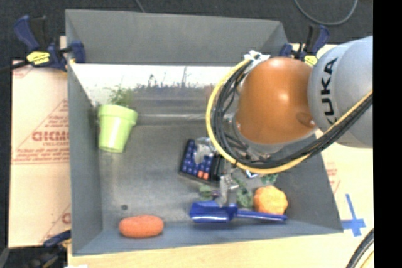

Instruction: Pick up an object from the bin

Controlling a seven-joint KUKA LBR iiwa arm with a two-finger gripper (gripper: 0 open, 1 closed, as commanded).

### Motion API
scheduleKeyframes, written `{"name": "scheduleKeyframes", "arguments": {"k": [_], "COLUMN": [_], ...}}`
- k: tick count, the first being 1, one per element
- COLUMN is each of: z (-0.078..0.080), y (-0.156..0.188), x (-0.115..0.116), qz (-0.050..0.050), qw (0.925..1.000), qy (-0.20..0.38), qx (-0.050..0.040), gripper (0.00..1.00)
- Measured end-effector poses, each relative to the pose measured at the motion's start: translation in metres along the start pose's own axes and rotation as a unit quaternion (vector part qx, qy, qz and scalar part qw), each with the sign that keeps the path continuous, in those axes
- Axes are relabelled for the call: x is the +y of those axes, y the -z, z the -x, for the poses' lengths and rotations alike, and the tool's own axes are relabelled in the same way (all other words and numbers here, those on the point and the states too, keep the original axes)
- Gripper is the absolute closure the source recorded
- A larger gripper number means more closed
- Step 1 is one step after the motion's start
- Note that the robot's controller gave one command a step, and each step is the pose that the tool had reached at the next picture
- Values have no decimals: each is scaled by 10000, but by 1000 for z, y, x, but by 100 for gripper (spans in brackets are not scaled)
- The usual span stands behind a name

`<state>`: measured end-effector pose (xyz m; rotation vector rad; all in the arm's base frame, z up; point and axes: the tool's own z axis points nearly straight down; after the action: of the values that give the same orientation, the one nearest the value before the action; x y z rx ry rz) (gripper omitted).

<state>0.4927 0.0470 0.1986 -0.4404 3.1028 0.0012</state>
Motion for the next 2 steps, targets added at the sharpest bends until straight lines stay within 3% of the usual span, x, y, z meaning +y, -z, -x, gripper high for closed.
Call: {"name": "scheduleKeyframes", "arguments": {"k": [1, 2], "z": [-18, -2], "y": [-61, -11], "x": [-45, -4], "qz": [-14, 5], "qw": [9925, 10000], "qy": [1226, 19], "qx": [-13, -2], "gripper": [0, 0]}}
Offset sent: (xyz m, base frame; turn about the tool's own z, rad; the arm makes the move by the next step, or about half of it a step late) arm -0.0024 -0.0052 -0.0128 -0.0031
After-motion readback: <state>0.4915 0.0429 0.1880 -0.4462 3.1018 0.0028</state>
